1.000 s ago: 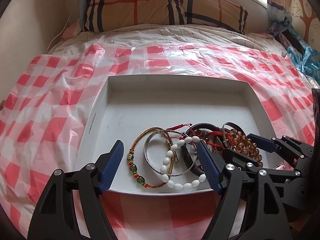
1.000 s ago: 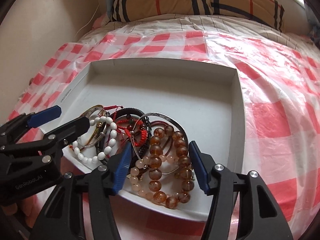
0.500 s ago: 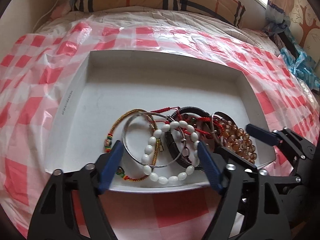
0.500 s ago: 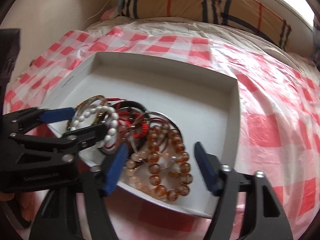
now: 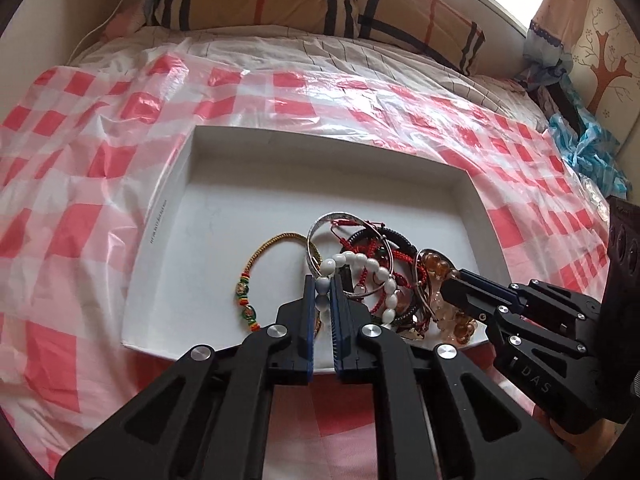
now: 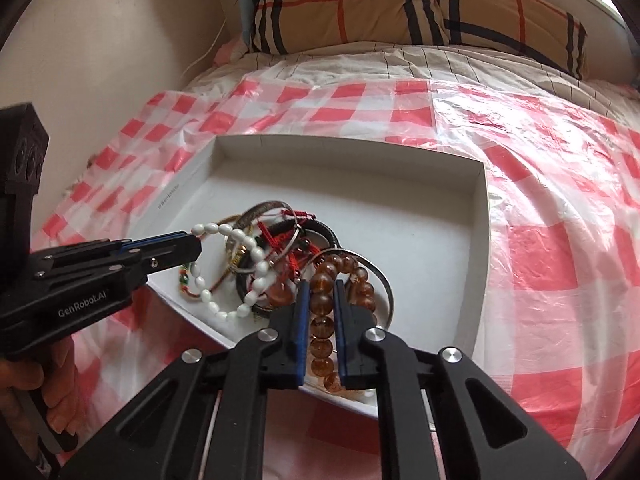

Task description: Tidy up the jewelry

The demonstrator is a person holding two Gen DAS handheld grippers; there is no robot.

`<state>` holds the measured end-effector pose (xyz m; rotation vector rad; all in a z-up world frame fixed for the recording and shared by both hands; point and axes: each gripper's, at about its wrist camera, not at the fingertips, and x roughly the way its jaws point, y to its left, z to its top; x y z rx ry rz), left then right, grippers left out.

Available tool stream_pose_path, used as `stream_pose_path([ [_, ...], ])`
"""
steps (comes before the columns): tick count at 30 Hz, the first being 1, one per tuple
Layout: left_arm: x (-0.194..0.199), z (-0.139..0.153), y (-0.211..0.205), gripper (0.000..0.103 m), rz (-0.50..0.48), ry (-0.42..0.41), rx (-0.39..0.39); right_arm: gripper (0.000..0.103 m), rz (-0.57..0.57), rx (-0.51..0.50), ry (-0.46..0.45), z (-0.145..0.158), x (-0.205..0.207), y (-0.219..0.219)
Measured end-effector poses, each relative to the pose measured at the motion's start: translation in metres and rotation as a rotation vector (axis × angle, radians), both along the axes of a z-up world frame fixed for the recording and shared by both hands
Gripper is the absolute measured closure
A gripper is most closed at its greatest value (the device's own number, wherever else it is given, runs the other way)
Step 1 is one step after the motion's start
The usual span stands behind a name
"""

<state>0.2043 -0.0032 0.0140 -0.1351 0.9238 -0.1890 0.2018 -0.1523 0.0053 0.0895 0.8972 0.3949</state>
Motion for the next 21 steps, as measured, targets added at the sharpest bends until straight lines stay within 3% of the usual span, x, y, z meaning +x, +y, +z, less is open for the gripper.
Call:
stream_pose_path([
  [4, -0.005, 0.013, 0.010, 0.097, 0.016, -0.030, -0.018, 0.091, 0.005, 0.128, -0.014, 0.013, -0.001, -0.010],
  [6, -0.006, 0.015, 0.012, 0.097, 0.021, -0.036, -0.008, 0.091, 0.014, 0.144, -0.007, 0.015, 0.000, -0.011],
  [7, -0.005, 0.014, 0.013, 0.096, 0.028, -0.032, -0.003, 0.079, 0.002, 0.134, 0.006, 0.012, 0.003, -0.009],
  [8, -0.004, 0.012, 0.014, 0.096, 0.036, -0.025, -0.001, 0.047, -0.016, 0.113, 0.012, 0.009, 0.006, -0.007],
  [9, -0.003, 0.009, 0.016, 0.096, 0.045, -0.018, -0.001, 0.037, -0.036, 0.081, 0.013, 0.004, 0.008, -0.002],
  [10, -0.002, 0.007, 0.017, 0.096, 0.051, -0.011, -0.004, 0.035, -0.035, 0.064, 0.023, -0.002, 0.011, 0.003],
  [12, 0.000, 0.005, 0.019, 0.096, 0.060, -0.004, -0.007, 0.037, -0.006, 0.019, 0.063, -0.017, 0.017, 0.019],
  [14, -0.001, 0.005, 0.019, 0.096, 0.066, -0.010, 0.001, 0.045, 0.068, -0.027, 0.056, -0.023, 0.015, 0.036],
  [15, -0.001, 0.006, 0.019, 0.096, 0.068, -0.011, 0.003, 0.052, 0.114, -0.010, 0.064, -0.021, 0.013, 0.040],
  [16, -0.001, 0.006, 0.019, 0.096, 0.070, -0.011, 0.006, 0.072, 0.143, 0.019, 0.071, -0.020, 0.011, 0.040],
  [17, -0.001, 0.005, 0.020, 0.096, 0.073, -0.009, 0.007, 0.075, 0.159, 0.021, 0.068, -0.017, 0.009, 0.041],
  [18, -0.001, 0.004, 0.021, 0.096, 0.076, -0.003, 0.005, 0.077, 0.142, -0.049, 0.044, -0.014, 0.006, 0.044],
  [19, 0.000, 0.003, 0.022, 0.096, 0.078, 0.002, 0.002, 0.085, 0.114, -0.127, 0.023, -0.013, 0.004, 0.046],
  [21, 0.000, 0.002, 0.023, 0.096, 0.079, 0.008, 0.004, 0.091, 0.086, -0.141, 0.027, -0.012, 0.005, 0.040],
])
